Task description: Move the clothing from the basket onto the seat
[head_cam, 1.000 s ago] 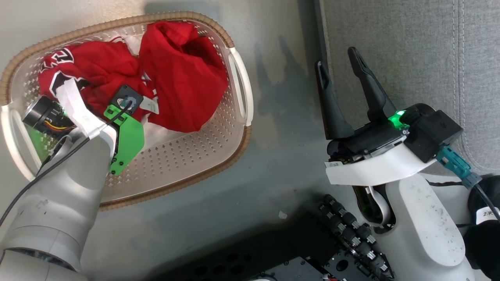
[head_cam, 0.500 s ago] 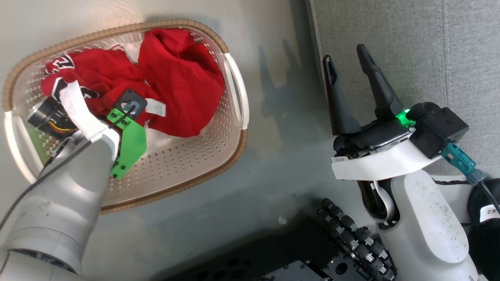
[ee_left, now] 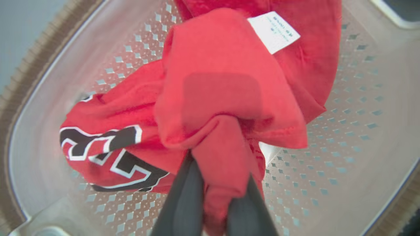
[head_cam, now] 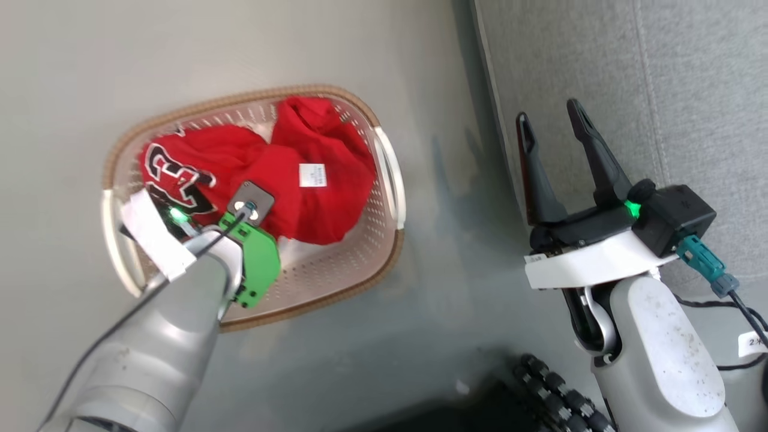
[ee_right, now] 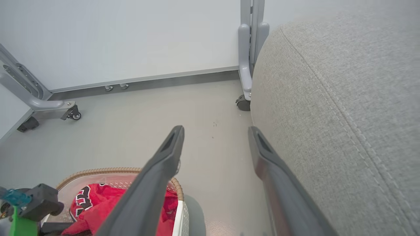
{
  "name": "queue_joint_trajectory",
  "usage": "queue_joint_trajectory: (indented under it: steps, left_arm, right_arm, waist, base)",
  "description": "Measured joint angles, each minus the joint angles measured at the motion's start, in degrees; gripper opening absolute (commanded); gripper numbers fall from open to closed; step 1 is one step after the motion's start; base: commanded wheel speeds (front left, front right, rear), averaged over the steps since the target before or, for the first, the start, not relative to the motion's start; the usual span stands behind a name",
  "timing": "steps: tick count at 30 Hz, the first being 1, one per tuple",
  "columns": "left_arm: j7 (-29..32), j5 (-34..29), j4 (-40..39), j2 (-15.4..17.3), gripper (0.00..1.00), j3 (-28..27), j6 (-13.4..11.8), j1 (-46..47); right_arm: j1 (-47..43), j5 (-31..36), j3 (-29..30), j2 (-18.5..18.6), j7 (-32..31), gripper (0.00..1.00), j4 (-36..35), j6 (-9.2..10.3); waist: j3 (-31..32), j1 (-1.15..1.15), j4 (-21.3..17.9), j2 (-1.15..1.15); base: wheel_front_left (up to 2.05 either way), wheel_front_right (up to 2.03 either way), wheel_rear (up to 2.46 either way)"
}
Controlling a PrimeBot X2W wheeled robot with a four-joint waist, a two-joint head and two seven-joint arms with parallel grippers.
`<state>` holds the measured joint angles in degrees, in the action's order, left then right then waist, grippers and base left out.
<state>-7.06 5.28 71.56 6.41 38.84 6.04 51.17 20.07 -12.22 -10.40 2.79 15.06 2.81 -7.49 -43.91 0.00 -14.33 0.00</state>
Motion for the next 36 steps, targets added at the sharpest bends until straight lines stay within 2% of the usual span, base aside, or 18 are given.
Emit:
queue_joint_trajectory:
  steps: [8, 15, 28, 36]
  left_arm:
    - [-5.83, 4.94, -3.18, -1.97, 0.00, -2.64, 0.08, -4.41]
    - [-7.71, 9.33, -11.79, -2.22, 0.00, -6.35, -0.60, -9.28]
    - [-7.91, 12.62, -44.52, 0.08, 0.00, -14.02, -1.51, -22.82]
    - [-7.97, 13.92, -59.50, -0.07, 0.00, -17.73, -0.51, -28.75]
  right_arm:
    - [-3.75, 1.79, 1.93, 0.01, -0.01, 1.00, 2.25, 0.00]
    - [-7.52, 2.67, 2.75, 0.01, -0.01, 1.00, 3.09, 0.00]
    - [-12.96, 2.89, 3.34, 0.26, -3.04, 1.00, 1.52, 0.00]
    - [-16.40, 3.13, 2.82, 0.85, -5.72, 1.00, -1.30, 0.00]
  waist:
    - [8.13, 0.00, 2.84, 0.00]
    - [15.41, 0.00, 5.26, 0.00]
    - [26.74, 0.00, 9.35, 0.00]
    - [32.25, 0.00, 10.97, 0.00]
  base:
    - [0.00, 0.00, 0.00]
    - [0.00, 0.00, 0.00]
    - [0.00, 0.00, 0.00]
    - [0.00, 0.00, 0.00]
